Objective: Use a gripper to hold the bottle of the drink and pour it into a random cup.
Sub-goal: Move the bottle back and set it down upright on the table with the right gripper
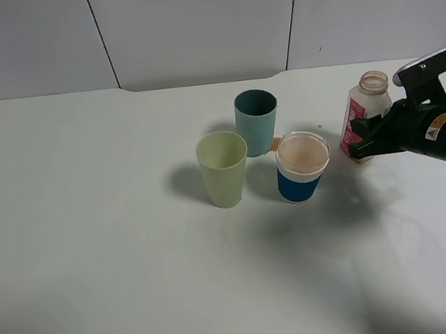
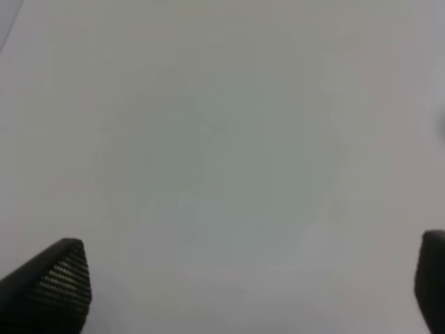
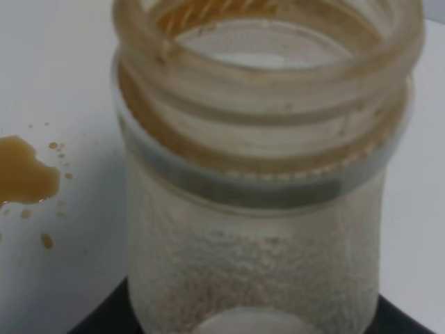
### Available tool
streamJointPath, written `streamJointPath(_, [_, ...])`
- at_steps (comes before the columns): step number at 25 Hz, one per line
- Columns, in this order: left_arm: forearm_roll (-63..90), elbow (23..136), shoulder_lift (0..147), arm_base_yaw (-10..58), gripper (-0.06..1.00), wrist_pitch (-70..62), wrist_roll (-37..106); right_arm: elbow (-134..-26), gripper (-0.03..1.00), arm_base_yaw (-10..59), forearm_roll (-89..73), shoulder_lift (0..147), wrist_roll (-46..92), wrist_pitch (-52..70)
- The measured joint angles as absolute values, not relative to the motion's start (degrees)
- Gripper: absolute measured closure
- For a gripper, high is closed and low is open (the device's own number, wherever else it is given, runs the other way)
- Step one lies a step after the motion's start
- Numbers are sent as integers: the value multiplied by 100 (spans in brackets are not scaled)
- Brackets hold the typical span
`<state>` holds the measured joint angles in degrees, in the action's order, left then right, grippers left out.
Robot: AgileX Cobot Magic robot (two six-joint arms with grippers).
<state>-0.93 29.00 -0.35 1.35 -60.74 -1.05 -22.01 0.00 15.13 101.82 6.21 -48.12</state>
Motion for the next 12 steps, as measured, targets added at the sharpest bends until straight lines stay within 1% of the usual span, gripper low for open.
streamJointPath(6, [-93,2900,-35,135,2,-6074,-105,-2144,61,0,1506,10182,618,-4895])
streamJointPath(7, [-93,2900,-35,135,2,-6074,-105,-2095,59,0,1491,10182,618,-4954])
streamJointPath(9, [-93,2900,-35,135,2,-6074,-105,-1998,50,0,1419,10189,618,-5119])
streamJointPath(12, [-93,2900,-35,135,2,-6074,-105,-1852,31,0,1212,10199,618,-5454])
